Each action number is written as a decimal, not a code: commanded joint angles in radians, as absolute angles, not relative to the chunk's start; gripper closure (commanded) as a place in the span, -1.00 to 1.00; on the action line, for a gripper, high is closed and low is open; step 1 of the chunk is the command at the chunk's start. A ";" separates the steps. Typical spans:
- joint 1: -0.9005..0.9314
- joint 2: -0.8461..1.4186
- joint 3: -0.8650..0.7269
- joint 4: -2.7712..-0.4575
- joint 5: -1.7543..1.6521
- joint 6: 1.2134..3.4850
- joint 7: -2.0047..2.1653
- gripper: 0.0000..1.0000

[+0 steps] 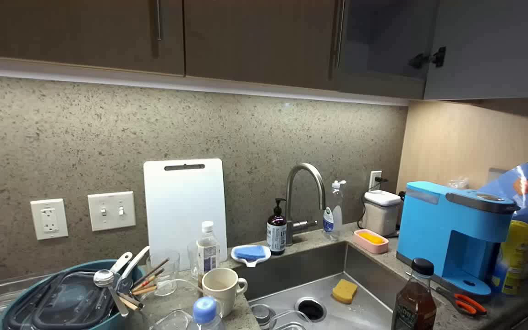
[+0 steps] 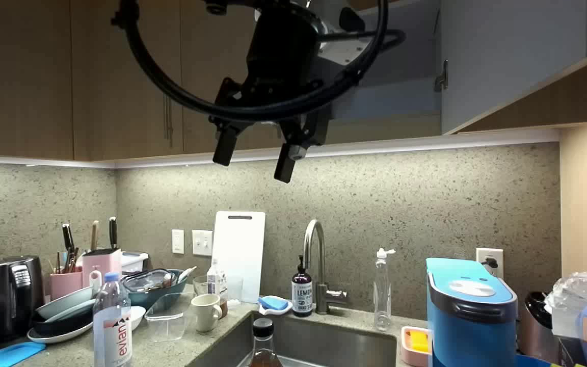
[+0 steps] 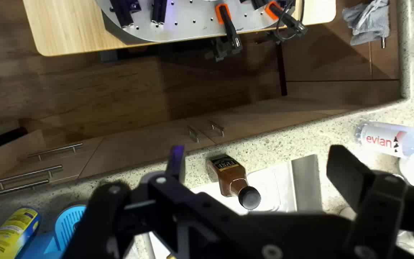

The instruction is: Put the bottle in the top cabinet

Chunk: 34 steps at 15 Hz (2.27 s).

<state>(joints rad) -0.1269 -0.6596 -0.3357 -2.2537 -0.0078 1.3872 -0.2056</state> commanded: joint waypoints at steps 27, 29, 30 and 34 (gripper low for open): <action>-0.092 -0.275 -0.145 -2.286 -0.005 1.575 -0.126 -1.00; -0.092 -0.290 -0.142 -2.317 -0.003 1.715 -0.121 -1.00; -0.085 -0.292 -0.133 -2.351 -0.009 1.828 -0.123 -1.00; -0.093 -0.260 -0.137 -2.359 -0.009 1.935 -0.120 -1.00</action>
